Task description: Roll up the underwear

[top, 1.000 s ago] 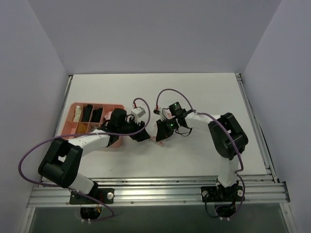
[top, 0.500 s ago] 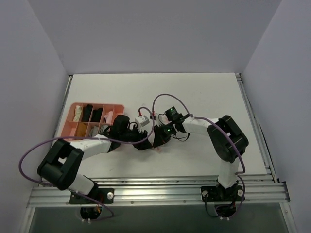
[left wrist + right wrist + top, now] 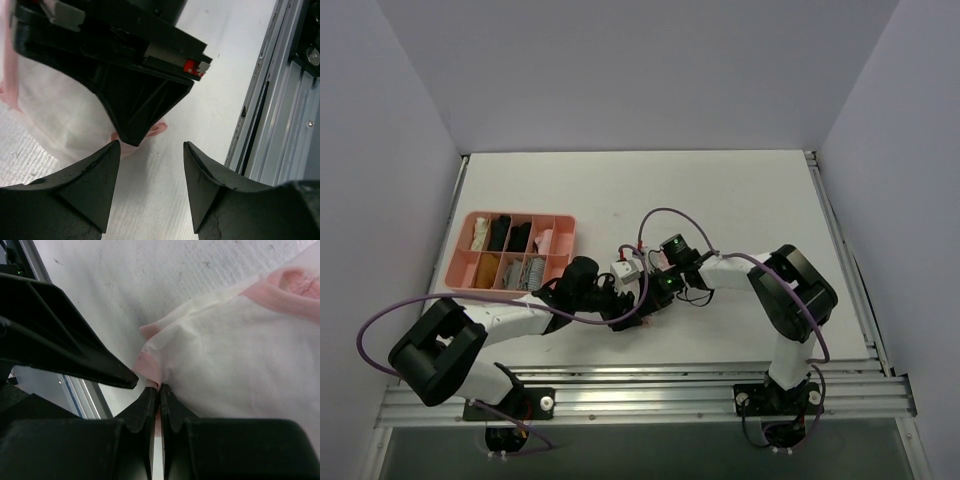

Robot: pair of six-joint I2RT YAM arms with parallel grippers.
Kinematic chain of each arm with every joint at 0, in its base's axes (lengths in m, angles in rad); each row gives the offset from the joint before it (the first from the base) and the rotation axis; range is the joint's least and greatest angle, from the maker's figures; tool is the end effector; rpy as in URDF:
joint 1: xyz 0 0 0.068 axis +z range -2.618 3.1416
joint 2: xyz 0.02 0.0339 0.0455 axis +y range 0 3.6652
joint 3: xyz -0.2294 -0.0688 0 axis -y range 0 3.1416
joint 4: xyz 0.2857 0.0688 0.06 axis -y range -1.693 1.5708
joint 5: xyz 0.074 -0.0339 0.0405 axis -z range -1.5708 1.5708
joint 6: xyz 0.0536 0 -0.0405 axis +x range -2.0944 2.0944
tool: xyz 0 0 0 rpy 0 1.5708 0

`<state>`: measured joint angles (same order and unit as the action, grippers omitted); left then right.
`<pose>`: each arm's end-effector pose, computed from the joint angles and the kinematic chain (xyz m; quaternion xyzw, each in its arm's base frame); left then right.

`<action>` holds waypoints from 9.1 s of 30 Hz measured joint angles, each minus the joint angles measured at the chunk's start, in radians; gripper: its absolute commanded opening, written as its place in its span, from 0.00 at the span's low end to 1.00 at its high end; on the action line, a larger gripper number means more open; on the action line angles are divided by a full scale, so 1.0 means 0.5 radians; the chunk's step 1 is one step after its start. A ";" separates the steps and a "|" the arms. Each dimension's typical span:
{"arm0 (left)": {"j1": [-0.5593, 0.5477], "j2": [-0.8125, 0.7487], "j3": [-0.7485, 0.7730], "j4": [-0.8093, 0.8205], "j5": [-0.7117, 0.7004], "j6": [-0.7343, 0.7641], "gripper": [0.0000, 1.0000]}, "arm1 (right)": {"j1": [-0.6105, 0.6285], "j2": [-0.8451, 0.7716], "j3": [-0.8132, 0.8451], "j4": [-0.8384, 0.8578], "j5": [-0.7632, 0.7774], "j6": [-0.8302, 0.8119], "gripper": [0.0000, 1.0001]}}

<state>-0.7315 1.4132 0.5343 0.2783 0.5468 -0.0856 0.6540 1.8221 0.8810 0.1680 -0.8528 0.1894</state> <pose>0.2130 -0.2287 0.0906 0.3897 0.7678 -0.3976 0.3171 0.2707 0.2583 0.0638 -0.3495 0.7795 0.4925 0.1666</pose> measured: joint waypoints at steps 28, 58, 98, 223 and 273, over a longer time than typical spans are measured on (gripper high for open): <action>0.185 0.127 0.041 0.093 -0.055 0.039 0.62 | -0.054 -0.069 -0.061 0.037 -0.001 0.066 0.00; 0.114 0.404 0.272 -0.091 0.066 0.091 0.02 | -0.092 -0.087 -0.061 -0.004 0.066 0.038 0.09; 0.402 0.558 0.343 -0.097 0.146 -0.140 0.02 | 0.365 -0.803 -0.472 0.330 1.421 -0.201 0.46; 0.436 0.522 0.414 -0.032 -0.220 -0.191 0.49 | -0.211 0.205 -0.841 2.399 0.661 0.731 0.00; 0.327 0.735 0.467 0.127 0.111 -0.074 0.30 | -0.343 0.454 -0.808 2.720 0.321 1.305 0.00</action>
<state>-0.5678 1.7805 0.7677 0.3420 0.6025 -0.1226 0.4828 2.0491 0.4770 1.5280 -0.6922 0.8421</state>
